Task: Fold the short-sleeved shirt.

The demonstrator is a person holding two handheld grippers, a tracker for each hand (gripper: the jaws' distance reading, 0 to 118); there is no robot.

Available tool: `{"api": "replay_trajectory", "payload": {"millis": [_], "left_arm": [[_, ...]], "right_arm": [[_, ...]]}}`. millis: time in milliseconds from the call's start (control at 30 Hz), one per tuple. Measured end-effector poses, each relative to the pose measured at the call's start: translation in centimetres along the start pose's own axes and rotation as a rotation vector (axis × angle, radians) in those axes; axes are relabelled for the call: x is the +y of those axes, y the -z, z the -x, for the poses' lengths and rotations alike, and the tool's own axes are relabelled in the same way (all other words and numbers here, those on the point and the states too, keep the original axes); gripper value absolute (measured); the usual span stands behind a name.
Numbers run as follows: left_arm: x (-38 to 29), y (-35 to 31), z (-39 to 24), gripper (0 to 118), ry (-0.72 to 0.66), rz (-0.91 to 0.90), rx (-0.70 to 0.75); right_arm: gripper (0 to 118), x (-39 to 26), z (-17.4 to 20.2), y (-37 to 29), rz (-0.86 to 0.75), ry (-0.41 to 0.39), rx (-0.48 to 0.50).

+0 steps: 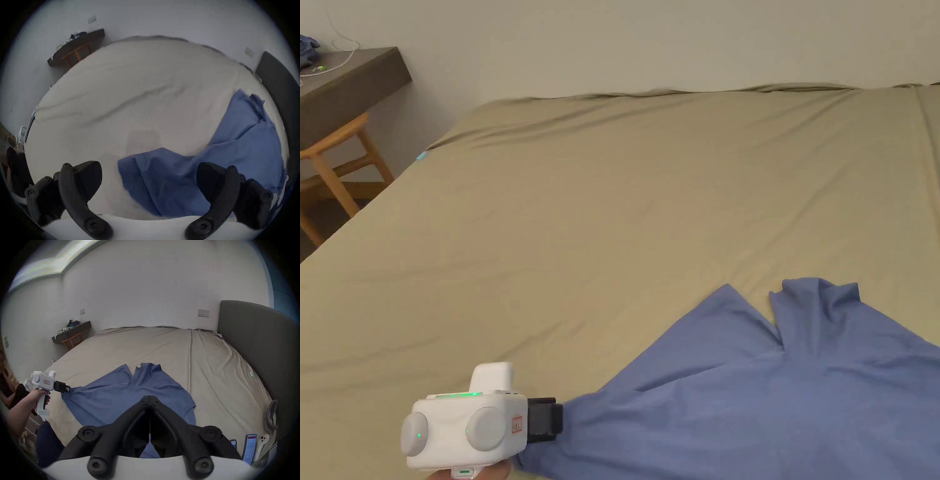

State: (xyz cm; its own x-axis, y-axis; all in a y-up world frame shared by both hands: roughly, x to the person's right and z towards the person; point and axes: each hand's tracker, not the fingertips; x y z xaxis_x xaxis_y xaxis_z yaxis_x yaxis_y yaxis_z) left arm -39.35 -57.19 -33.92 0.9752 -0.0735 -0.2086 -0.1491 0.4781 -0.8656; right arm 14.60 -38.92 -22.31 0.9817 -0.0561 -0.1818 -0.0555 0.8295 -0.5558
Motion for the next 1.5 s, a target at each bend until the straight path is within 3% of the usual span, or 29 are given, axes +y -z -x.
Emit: {"api": "replay_trajectory", "payload": {"millis": [33,67,133,167,200,267,367,400,433,467,500,533,600,700,800,867,900,933,967,1000,1100,1200,1267,1333,1433,1500], "left_arm": [[-0.4,0.0,-0.3,115,0.018,0.021,0.006],[-0.8,0.1,-0.5,105,0.04,0.04,0.006],[-0.9,-0.4,0.0,54,0.012,-0.012,-0.124],[-1.0,-2.3,0.1,15,-0.023,-0.033,-0.145],[-1.1,-3.0,0.1,6,-0.049,-0.036,-0.171],[-1.4,-4.2,-0.3,6,-0.058,-0.077,-0.23],[-1.2,-7.5,-1.0,6,0.038,-0.147,-0.176],[-1.5,-8.1,-1.2,6,0.029,-0.163,-0.213],[-1.3,-9.5,-1.8,6,0.021,-0.171,-0.244],[-1.5,-10.2,-2.2,6,-0.017,-0.151,-0.308],[-1.6,-10.6,-2.3,6,-0.027,-0.148,-0.319],[-1.7,-10.9,-2.4,6,-0.031,-0.149,-0.32],[-1.4,-12.1,-2.8,6,-0.049,-0.152,-0.331],[-1.2,-12.9,-2.8,6,-0.049,-0.162,-0.312],[-1.7,-13.0,-2.9,6,-0.056,-0.158,-0.307],[-1.3,-12.9,-3.0,6,-0.058,-0.15,-0.299],[-1.5,-12.9,-3.1,6,-0.058,-0.145,-0.292],[-1.7,-13.1,-3.1,6,-0.06,-0.145,-0.288],[-1.4,-13.1,-3.0,6,-0.069,-0.147,-0.286],[-1.6,-13.2,-3.0,6,-0.082,-0.152,-0.29],[-1.7,-13.4,-2.9,6,-0.113,-0.157,-0.307],[-2.1,-14.4,-2.6,6,-0.18,-0.177,-0.349],[-1.6,-15.2,-2.1,6,-0.232,-0.208,-0.416],[-0.9,-16.2,-1.7,6,-0.233,-0.221,-0.453],[1.3,-18.0,-1.7,6,-0.149,-0.272,-0.374],[3.3,-20.1,-1.9,6,-0.17,-0.345,-0.426]], "right_arm": [[3,0.0,-0.2,0.5,0.01,0.001,0.0],[3,0.0,-0.5,1.0,0.023,0.003,-0.004],[3,-0.1,-1.1,2.5,0.047,-0.004,-0.014],[3,0.0,-1.5,3.4,0.071,-0.017,-0.023],[3,0.3,-1.8,4.8,0.112,-0.045,-0.036],[3,1.2,-2.3,7.6,0.145,-0.115,-0.045],[3,3.0,-4.5,12.9,0.16,-0.119,-0.048],[11,3.5,-5.4,15.2,0.18,-0.118,-0.022],[43,4.0,-6.3,17.2,0.204,-0.12,-0.014],[96,4.3,-6.8,19.8,0.251,-0.128,-0.039],[118,4.4,-7.4,21.9,0.301,-0.137,-0.04],[116,5.0,-7.8,23.0,0.222,-0.147,-0.035],[117,5.2,-8.3,26.2,0.341,-0.153,-0.014],[117,3.4,-8.6,29.5,0.489,-0.221,-0.084],[116,1.5,-8.6,31.0,0.524,-0.294,-0.151],[111,0.5,-7.5,31.1,0.569,-0.398,-0.159],[95,0.8,-6.9,30.2,0.513,-0.391,-0.14],[64,1.2,-6.7,29.4,0.5,-0.373,-0.128],[19,1.4,-6.3,28.8,0.496,-0.337,-0.076],[5,1.4,-5.9,28.5,0.506,-0.303,-0.037],[5,1.7,-5.4,26.6,0.492,-0.282,-0.011],[5,3.4,-6.5,22.1,0.298,-0.039,0.148],[5,4.8,-7.4,17.7,0.118,0.066,0.218],[5,6.7,-7.4,13.0,-0.018,-0.002,0.236],[5,9.7,-5.5,6.2,-0.146,-0.305,0.103],[5,11.7,-4.5,1.9,-0.235,-0.4,0.043]]}}
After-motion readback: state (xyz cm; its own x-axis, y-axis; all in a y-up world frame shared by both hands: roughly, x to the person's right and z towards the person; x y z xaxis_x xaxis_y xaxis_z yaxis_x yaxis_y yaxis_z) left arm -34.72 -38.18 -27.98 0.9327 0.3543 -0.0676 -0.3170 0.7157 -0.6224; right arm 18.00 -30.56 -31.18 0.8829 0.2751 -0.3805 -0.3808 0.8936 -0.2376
